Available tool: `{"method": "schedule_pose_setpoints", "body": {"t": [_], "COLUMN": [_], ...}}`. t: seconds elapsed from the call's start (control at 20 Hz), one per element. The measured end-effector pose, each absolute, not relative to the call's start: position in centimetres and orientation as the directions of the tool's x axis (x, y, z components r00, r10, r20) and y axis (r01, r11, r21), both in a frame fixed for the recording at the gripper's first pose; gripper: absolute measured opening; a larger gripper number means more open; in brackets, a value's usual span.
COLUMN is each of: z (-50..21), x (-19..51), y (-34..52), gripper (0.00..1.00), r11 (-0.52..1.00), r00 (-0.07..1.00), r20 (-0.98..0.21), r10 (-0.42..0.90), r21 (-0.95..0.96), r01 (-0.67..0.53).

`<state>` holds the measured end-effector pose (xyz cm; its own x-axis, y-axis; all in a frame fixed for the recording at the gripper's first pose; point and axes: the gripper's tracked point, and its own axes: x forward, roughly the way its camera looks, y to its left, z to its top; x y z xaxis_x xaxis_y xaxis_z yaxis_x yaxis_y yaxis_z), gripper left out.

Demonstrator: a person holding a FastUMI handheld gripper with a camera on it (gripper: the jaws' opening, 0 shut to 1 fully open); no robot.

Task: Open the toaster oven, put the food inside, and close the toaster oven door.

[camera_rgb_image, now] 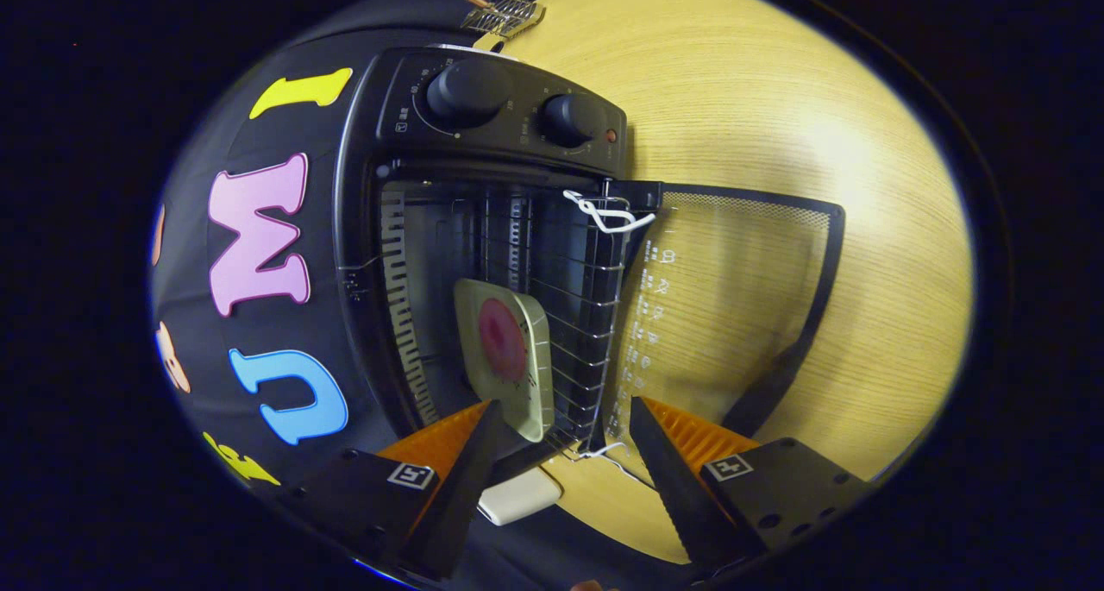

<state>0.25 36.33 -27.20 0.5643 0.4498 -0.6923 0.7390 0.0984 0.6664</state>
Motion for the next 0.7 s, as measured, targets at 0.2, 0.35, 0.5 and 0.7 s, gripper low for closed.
{"method": "schedule_pose_setpoints", "body": {"t": [0.2, 0.35, 0.5, 0.7], "z": [-28.6, -29.9, -31.7, -34.1], "x": [-4.5, -8.3, -11.4, -13.2], "y": [35.0, 33.3, 32.8, 32.7], "gripper": [0.97, 0.98, 0.98, 0.99], "r11": [0.404, 0.647, 0.748, 0.891], "r00": [0.464, 0.4, 0.328, 0.283], "r20": [-0.762, -0.813, -0.851, -0.898], "r10": [0.451, 0.423, 0.41, 0.336], "r21": [0.638, 0.58, 0.52, 0.401], "r01": [0.655, 0.495, 0.413, 0.214]}}
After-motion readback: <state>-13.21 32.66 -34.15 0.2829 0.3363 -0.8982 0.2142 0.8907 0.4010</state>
